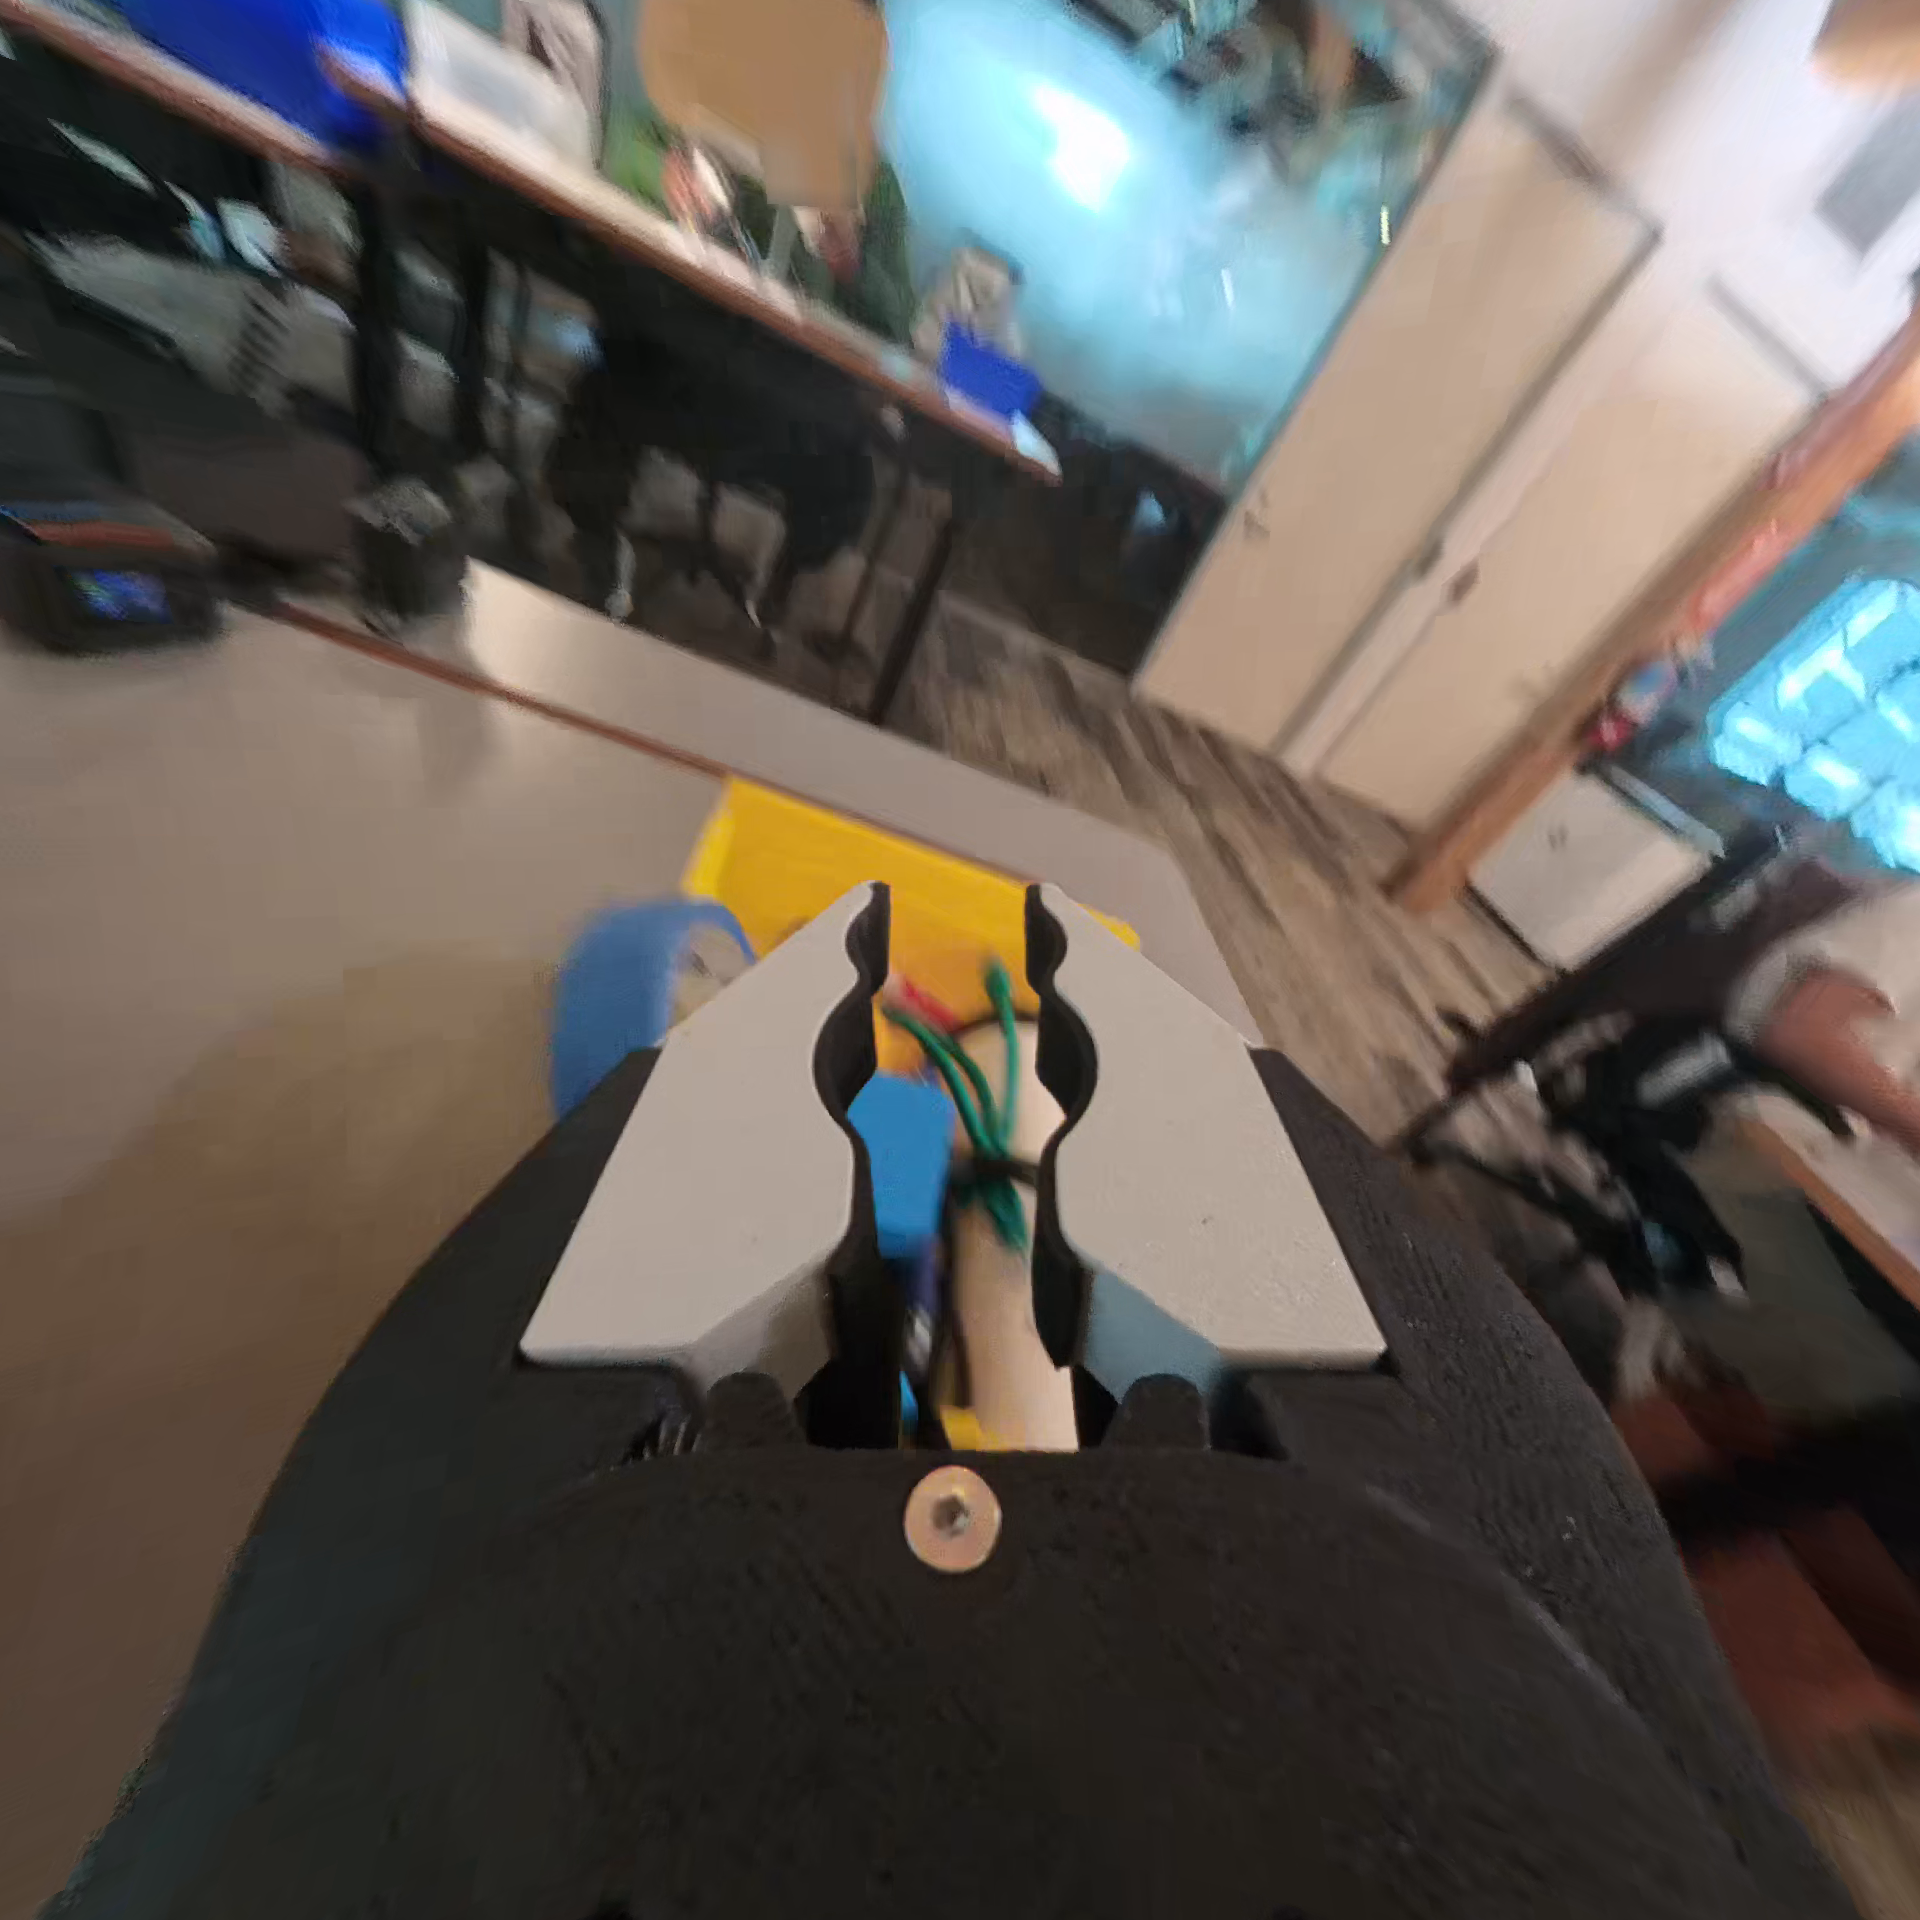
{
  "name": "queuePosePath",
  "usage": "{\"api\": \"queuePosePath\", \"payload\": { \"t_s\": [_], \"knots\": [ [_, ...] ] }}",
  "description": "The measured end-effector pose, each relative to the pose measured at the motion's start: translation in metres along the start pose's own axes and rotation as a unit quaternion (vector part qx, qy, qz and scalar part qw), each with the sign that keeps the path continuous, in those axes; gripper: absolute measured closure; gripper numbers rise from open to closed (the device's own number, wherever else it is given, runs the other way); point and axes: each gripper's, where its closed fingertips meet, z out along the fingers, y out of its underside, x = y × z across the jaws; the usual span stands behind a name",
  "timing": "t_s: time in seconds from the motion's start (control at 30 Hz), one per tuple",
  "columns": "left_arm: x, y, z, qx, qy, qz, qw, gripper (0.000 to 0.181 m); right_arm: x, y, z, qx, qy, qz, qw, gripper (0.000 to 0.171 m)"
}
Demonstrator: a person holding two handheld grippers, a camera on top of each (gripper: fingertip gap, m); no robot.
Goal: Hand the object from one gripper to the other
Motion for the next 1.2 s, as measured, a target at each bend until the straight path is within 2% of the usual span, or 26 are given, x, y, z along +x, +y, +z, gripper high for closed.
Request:
{"api": "queuePosePath", "payload": {
  "t_s": [0.13,0.2,0.3,0.4,0.43,0.5,0.67,0.8,0.93,1.03,1.1,1.13,1.2],
  "knots": [
    [-0.002,0.0,-0.001,0.001,-0.003,-0.001,1.0,0.16,-0.086,-0.06,0.01,0.161,-0.094,0.018,0.982,0.147],
    [-0.003,0.0,-0.002,0.002,-0.003,-0.004,1.0,0.161,-0.137,-0.074,0.022,0.21,-0.161,0.044,0.963,0.154],
    [-0.002,0.0,-0.002,0.001,0.0,-0.009,1.0,0.162,-0.19,-0.07,0.056,0.236,-0.198,0.099,0.946,0.159],
    [-0.002,-0.001,-0.003,0.002,0.001,-0.004,1.0,0.163,-0.229,-0.05,0.087,0.254,-0.185,0.058,0.948,0.162],
    [-0.001,-0.001,-0.003,0.002,0.002,-0.002,1.0,0.165,-0.239,-0.043,0.093,0.259,-0.18,0.038,0.948,0.163],
    [0.004,-0.003,-0.004,0.002,0.022,-0.001,1.0,0.181,-0.258,-0.034,0.093,0.263,-0.2,0.005,0.944,0.164],
    [0.01,-0.012,-0.006,0.0,0.025,0.028,0.999,0.181,-0.276,-0.027,0.087,0.263,-0.23,-0.037,0.936,0.164],
    [0.016,-0.05,-0.014,0.017,0.021,0.034,0.999,0.176,-0.279,-0.024,0.088,0.257,-0.228,-0.053,0.938,0.164],
    [0.001,-0.105,-0.046,0.015,0.013,0.005,1.0,0.174,-0.276,-0.025,0.088,0.259,-0.23,-0.04,0.937,0.164],
    [-0.06,-0.125,-0.093,-0.035,-0.076,-0.009,0.996,0.171,-0.272,-0.024,0.091,0.255,-0.233,-0.015,0.938,0.164],
    [-0.108,-0.108,-0.133,-0.128,-0.147,-0.035,0.98,0.166,-0.268,-0.024,0.094,0.249,-0.235,0.007,0.939,0.164],
    [-0.13,-0.088,-0.156,-0.196,-0.185,-0.06,0.961,0.168,-0.266,-0.023,0.096,0.246,-0.236,0.019,0.94,0.164],
    [-0.158,-0.035,-0.205,-0.34,-0.25,-0.103,0.901,0.173,-0.261,-0.021,0.099,0.238,-0.235,0.044,0.941,0.164]
  ]
}}
